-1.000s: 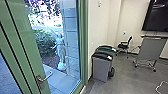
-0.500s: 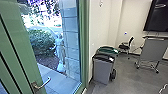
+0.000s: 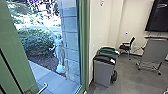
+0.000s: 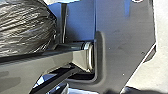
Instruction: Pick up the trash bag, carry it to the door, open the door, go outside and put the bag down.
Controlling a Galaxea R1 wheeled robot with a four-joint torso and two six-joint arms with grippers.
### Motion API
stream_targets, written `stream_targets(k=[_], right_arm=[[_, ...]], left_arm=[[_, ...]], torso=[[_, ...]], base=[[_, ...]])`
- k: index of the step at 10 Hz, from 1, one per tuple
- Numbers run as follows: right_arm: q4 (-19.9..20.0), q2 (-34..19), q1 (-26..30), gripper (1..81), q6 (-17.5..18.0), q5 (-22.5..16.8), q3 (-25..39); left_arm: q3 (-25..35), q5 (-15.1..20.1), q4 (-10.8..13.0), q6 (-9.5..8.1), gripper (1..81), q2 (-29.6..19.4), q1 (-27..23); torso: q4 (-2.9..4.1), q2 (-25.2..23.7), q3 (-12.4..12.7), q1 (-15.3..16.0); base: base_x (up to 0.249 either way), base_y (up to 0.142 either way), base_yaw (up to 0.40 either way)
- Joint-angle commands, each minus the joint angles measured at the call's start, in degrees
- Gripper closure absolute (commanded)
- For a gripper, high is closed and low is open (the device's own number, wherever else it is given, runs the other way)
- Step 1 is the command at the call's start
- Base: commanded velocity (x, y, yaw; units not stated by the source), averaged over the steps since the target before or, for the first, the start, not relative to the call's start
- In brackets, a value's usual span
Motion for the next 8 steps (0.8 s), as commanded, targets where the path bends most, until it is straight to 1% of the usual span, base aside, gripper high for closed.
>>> stream_targets(k=[1,4,8], right_arm=[[-0.47,0.30,2.44,1.0,-0.09,-3.32,0.24],[-0.39,0.30,2.52,1.0,-0.09,-3.32,0.23],[-0.39,0.30,2.52,1.0,-0.09,-3.32,0.15]], left_arm=[[0.04,3.37,0.26,0.48,81.1,-0.25,-2.54],[0.04,3.37,0.26,0.48,81.1,-0.25,-2.54],[0.04,3.37,0.26,0.48,81.1,-0.33,-2.54]], torso=[[0.00,0.00,0.00,0.00],[0.00,0.00,0.00,0.02],[0.00,0.02,0.00,0.07]], base=[[0.135,0.000,0.000],[0.105,0.000,0.000],[0.000,0.000,0.000]])
